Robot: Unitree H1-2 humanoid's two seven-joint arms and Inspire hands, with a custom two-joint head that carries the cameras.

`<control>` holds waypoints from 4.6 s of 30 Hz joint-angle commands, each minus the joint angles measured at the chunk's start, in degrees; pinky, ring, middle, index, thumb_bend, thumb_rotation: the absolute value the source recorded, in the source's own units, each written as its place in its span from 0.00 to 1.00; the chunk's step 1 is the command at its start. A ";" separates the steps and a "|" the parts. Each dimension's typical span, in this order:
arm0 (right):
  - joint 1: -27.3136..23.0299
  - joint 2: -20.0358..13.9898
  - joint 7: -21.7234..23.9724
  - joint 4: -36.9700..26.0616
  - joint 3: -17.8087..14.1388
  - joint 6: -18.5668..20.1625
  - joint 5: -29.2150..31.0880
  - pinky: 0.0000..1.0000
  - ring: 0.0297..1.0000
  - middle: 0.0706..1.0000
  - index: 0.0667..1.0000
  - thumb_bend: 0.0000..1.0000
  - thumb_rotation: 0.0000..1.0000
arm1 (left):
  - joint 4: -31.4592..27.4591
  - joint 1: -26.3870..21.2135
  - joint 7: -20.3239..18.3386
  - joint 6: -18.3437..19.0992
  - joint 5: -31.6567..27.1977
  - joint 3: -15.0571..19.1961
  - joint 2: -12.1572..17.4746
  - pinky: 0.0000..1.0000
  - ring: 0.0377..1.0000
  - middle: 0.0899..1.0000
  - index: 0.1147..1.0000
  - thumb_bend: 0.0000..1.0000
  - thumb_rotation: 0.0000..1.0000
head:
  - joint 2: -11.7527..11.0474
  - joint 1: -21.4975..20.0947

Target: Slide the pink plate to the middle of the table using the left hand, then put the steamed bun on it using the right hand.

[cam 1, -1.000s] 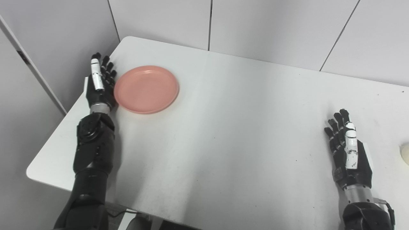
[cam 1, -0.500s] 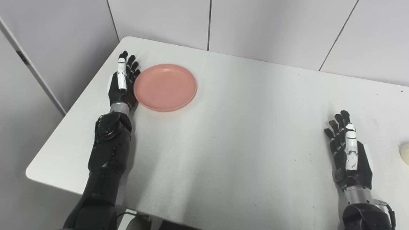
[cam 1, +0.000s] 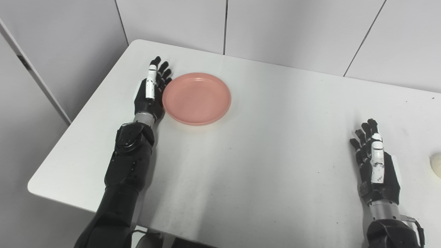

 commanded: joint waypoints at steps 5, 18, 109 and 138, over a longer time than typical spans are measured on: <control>0.83 0.32 -0.22 0.01 0.94 0.73 -0.72 1.00 1.00 1.00 1.00 0.11 1.00 | -1.79 1.03 -2.55 3.26 0.80 -2.48 -0.89 0.99 0.97 0.97 0.98 0.44 1.00 | 0.13 -1.30; 0.78 1.60 -0.81 1.35 1.26 -1.20 -1.13 1.00 1.00 1.00 1.00 0.14 1.00 | -10.66 2.96 -5.66 8.96 1.93 -8.22 -2.99 0.99 0.97 0.96 0.98 0.45 1.00 | 0.82 -6.57; -10.43 -24.10 -2.20 -17.20 -4.06 8.59 -50.06 0.67 0.80 0.86 0.84 0.73 0.63 | -13.62 12.68 -17.37 11.92 -1.09 -11.93 -4.65 1.00 0.98 0.99 1.00 0.38 1.00 | -1.61 -42.18; -8.91 -32.14 -0.44 0.68 -3.57 15.09 -49.60 0.70 0.83 0.87 0.86 0.86 0.49 | -13.07 13.15 -18.35 12.74 -2.67 -10.56 -3.18 0.99 0.97 0.97 0.97 0.40 1.00 | -1.04 -44.15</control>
